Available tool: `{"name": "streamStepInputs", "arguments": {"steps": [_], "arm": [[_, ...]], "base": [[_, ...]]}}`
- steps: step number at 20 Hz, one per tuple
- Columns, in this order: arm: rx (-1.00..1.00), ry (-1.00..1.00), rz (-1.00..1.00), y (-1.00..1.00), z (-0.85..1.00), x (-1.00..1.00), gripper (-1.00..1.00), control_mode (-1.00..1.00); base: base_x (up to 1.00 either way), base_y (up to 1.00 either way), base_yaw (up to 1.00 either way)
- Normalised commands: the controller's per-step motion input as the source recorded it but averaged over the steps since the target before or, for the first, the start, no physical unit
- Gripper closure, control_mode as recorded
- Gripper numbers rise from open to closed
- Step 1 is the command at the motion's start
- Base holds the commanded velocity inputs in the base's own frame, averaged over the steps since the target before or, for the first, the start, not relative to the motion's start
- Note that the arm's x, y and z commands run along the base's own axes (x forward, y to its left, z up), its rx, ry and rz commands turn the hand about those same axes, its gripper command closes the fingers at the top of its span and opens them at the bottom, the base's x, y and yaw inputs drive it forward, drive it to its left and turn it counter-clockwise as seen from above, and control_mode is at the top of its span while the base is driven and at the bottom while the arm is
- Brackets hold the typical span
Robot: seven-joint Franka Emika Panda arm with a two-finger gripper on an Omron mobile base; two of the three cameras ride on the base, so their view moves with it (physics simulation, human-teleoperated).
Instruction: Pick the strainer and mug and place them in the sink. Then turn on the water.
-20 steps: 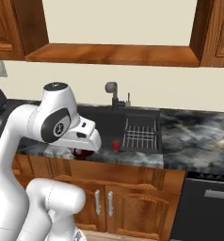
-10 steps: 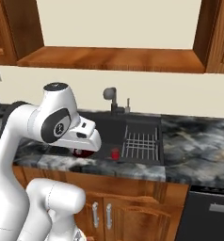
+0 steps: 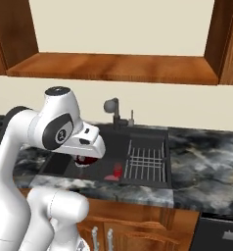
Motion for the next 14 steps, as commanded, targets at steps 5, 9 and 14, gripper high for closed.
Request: {"name": "streamStepInputs", "arguments": {"steps": [5, 9, 14], "arm": [[0.00, 0.00, 0.00, 0.00, 0.00, 0.00, 1.00, 1.00], [0.00, 0.00, 0.00, 0.00, 0.00, 0.00, 1.00, 1.00], [0.00, 0.00, 0.00, 0.00, 0.00, 0.00, 1.00, 1.00]], "base": [[0.50, 0.00, 0.00], [0.39, 0.00, 0.00], [0.12, 0.01, 0.00]]}}
